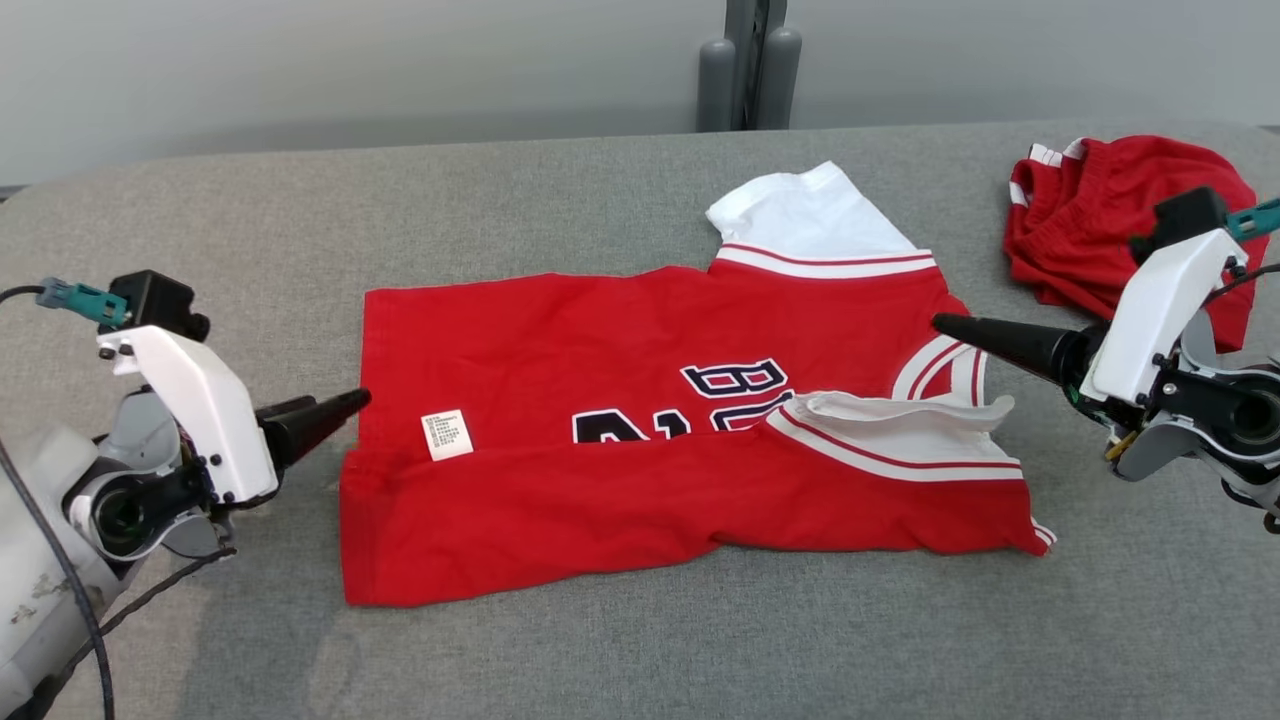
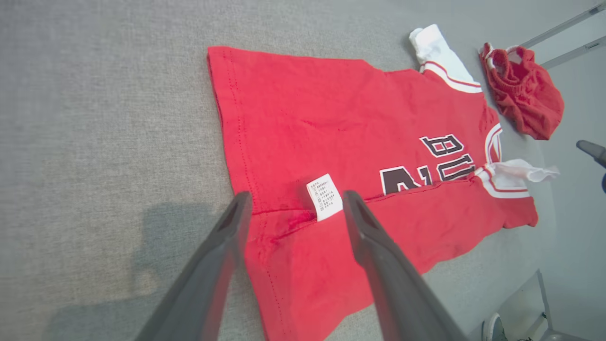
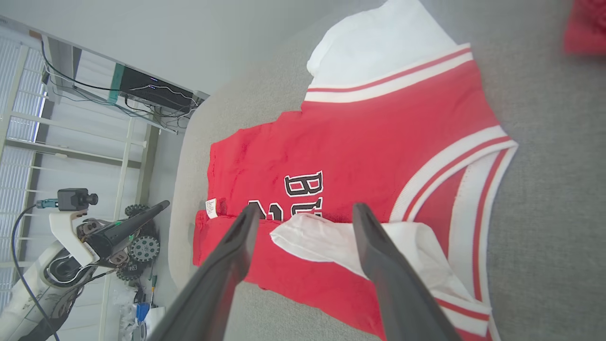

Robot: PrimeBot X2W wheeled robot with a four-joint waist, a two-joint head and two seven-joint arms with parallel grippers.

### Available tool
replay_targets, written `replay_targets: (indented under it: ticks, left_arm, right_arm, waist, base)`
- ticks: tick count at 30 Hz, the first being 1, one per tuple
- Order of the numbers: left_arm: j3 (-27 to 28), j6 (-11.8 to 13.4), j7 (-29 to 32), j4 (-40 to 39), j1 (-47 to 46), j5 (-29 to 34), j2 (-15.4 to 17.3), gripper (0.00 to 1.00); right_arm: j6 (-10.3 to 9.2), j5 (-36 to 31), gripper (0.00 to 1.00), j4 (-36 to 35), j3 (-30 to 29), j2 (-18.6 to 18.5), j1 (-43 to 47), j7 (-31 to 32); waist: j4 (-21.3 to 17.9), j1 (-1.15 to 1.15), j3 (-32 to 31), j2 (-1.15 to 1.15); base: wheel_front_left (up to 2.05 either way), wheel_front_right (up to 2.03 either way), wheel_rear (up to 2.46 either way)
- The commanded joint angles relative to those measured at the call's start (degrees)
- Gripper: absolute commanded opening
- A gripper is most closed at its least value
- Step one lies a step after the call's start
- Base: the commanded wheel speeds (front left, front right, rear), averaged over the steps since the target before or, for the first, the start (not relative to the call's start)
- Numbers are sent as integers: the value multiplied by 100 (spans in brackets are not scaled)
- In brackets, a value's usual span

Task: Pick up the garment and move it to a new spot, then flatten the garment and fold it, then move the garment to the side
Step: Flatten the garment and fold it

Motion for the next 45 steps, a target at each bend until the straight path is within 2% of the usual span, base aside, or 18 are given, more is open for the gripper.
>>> replay_targets:
  ticks: [1,7,14,19,22,24,27,30,33,36,39,43,45]
  left_arm:
    - [40,-8,-71,-23,105,61,51,100]
    - [168,-9,-371,-165,227,114,211,100]
    - [291,-8,-1038,-515,568,335,446,100]
    - [366,-5,-1710,-824,854,565,618,100]
    - [412,-5,-2203,-944,1044,745,669,100]
    - [431,69,-2527,-1012,1169,867,700,100]
    - [473,341,-3094,-1152,1377,1100,730,100]
    - [620,766,-3575,-1318,1602,1317,742,100]
    - [920,1197,-3730,-1550,1906,1574,688,100]
    - [1718,1590,-3745,-1865,2269,2061,505,100]
    - [2610,1893,-3741,-2207,2847,2768,241,100]
    - [3650,2052,-3737,-2637,3573,3671,-217,100]
    - [4038,2033,-3738,-2771,3911,4099,-441,100]
  right_arm:
    - [5,-76,100,-99,-66,-47,118,-165]
    - [5,-290,100,-437,-357,-173,396,-884]
    - [5,-873,100,-1144,-658,-380,990,-1928]
    - [5,-1380,100,-1587,-749,-627,1497,-2767]
    - [5,-1794,100,-1610,-700,-757,1748,-3286]
    - [5,-2059,100,-1489,-744,-787,1888,-3513]
    - [5,-2466,100,-1239,-964,-692,2091,-3646]
    - [5,-3003,100,-942,-1631,-442,2349,-3665]
    - [5,-3693,100,-789,-2540,-26,2850,-3664]
    - [5,-4517,100,-826,-3638,416,3368,-3666]
    - [5,-5416,100,-1081,-4799,1019,3956,-3665]
    - [5,-6515,100,-1686,-5928,1780,4585,-3660]
    - [5,-6915,100,-1921,-6244,2143,4840,-3659]
  waist:
    - [-8,0,-66,0]
    - [-25,0,-219,0]
    - [-48,0,-368,0]
    - [-41,0,-426,0]
    - [-44,0,-463,0]
    - [-55,0,-490,0]
    - [-84,0,-539,0]
    - [-113,0,-578,0]
    - [-105,0,-616,0]
    - [-68,0,-649,0]
    - [-40,0,-686,0]
    - [-11,0,-718,0]
    - [-6,0,-733,0]
  base:
    - [0,0,0]
    - [0,0,0]
    - [0,0,0]
    - [0,0,0]
    - [0,0,0]
    - [0,0,0]
    - [0,0,0]
    - [0,0,0]
    - [0,0,0]
    - [0,0,0]
    - [0,0,0]
    - [0,0,0]
    - [0,0,0]
